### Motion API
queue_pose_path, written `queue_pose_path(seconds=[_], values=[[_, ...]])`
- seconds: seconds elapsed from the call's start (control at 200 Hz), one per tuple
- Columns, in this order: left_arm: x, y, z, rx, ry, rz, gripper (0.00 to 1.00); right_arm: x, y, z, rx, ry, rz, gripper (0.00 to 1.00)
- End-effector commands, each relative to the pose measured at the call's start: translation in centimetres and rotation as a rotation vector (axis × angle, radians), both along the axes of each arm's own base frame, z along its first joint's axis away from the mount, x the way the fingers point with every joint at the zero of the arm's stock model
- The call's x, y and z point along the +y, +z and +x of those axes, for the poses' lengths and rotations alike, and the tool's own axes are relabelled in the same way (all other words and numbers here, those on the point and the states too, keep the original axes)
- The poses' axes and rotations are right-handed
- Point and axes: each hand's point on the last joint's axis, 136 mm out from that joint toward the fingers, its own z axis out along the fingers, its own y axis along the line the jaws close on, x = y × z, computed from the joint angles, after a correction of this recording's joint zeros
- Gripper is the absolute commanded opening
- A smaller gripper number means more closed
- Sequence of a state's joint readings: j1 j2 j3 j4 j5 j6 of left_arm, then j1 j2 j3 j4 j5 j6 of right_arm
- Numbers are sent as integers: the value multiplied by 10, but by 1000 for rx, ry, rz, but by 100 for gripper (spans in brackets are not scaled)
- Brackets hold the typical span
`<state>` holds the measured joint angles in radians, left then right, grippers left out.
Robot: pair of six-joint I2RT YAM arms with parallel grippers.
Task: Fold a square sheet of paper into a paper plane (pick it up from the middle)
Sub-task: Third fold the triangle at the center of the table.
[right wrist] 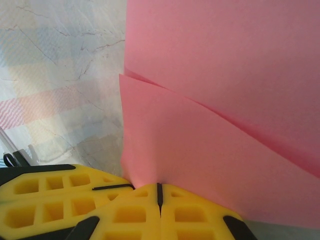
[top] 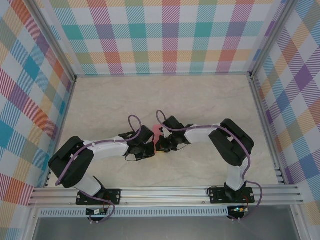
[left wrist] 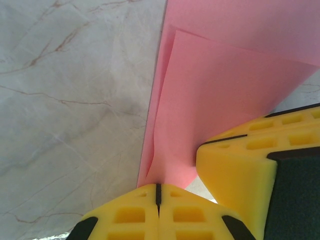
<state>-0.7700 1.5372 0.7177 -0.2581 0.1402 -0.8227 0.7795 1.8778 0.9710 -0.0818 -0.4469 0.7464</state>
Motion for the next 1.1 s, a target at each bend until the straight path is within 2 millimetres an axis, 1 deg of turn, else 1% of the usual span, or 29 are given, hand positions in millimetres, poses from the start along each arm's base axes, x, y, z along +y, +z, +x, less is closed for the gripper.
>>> queue_pose_path(seconds=[0.0,0.155,0.365,0.48,0.58,0.69,0.765,0.845,0.89,0.95,1.02,1.095], values=[[49,-35,-28,114,42,216,0,-14,-11,13,-21,-41,-72,4],[56,-37,-32,131,53,247,0,-26,-12,25,-34,-60,-84,4],[57,-40,-35,140,52,249,0,-46,-17,41,-45,-94,-102,4],[55,-40,-35,140,43,244,0,-63,-25,48,-42,-113,-120,4],[53,-39,-34,139,38,239,0,-82,-29,57,-49,-147,-143,4],[53,-39,-33,138,35,238,0,-102,-25,72,-62,-208,-147,4],[52,-39,-33,136,35,234,0,-109,-15,80,-95,-227,-162,4],[49,-37,-31,132,33,224,0,-106,6,84,-137,-230,-129,4],[47,-36,-30,130,30,217,0,-102,19,82,-156,-222,-101,5],[45,-35,-29,129,29,207,0,-94,31,76,-175,-199,-79,5],[43,-34,-28,125,27,202,0,-81,40,65,-178,-163,-50,5],[42,-33,-26,121,28,201,0,-63,40,51,-158,-115,-27,6]])
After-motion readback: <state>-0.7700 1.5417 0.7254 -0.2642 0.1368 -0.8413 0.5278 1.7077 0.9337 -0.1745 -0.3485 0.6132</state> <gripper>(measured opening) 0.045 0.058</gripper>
